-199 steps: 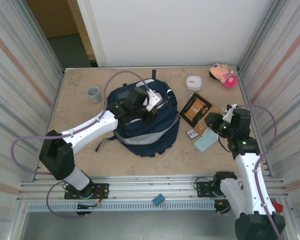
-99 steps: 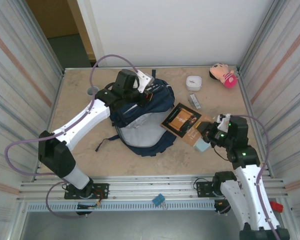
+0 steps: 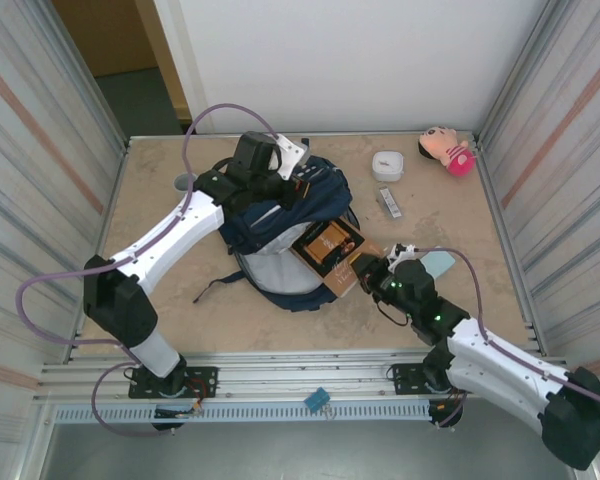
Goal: Pack books, pencil case, and school supplies into a backpack
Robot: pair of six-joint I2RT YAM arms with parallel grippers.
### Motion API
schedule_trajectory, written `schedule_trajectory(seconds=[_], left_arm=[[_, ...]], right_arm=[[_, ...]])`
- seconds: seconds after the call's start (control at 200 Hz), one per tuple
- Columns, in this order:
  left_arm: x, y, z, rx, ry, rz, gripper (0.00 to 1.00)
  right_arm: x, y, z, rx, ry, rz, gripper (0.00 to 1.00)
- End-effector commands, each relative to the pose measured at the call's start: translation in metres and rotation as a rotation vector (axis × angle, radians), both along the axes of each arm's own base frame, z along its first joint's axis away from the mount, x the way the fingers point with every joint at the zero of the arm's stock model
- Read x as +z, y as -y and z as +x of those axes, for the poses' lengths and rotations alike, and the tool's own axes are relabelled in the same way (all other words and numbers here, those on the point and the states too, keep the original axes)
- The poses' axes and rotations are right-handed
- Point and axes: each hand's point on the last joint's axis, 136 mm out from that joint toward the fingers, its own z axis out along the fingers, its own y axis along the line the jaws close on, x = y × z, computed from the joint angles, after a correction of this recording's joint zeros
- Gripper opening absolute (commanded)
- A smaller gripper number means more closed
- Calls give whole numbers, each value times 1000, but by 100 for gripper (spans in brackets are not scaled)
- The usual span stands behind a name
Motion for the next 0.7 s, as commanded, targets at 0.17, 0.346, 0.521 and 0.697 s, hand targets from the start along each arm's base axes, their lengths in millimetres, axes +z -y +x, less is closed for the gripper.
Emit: schedule_trajectory(seconds=[0.17, 0.346, 0.521, 0.697], left_arm=[[53, 5, 10, -30, 91, -129, 0], [59, 1, 11, -31, 94, -150, 0], [61, 1, 10, -37, 89, -171, 0], [64, 2, 11, -43, 86, -193, 0]], right_arm=[[63, -23, 48, -156, 185, 194, 0], [54, -49, 66, -189, 165, 180, 0], [27, -63, 91, -262, 88, 144, 0], [9, -88, 126, -281, 72, 170, 0]])
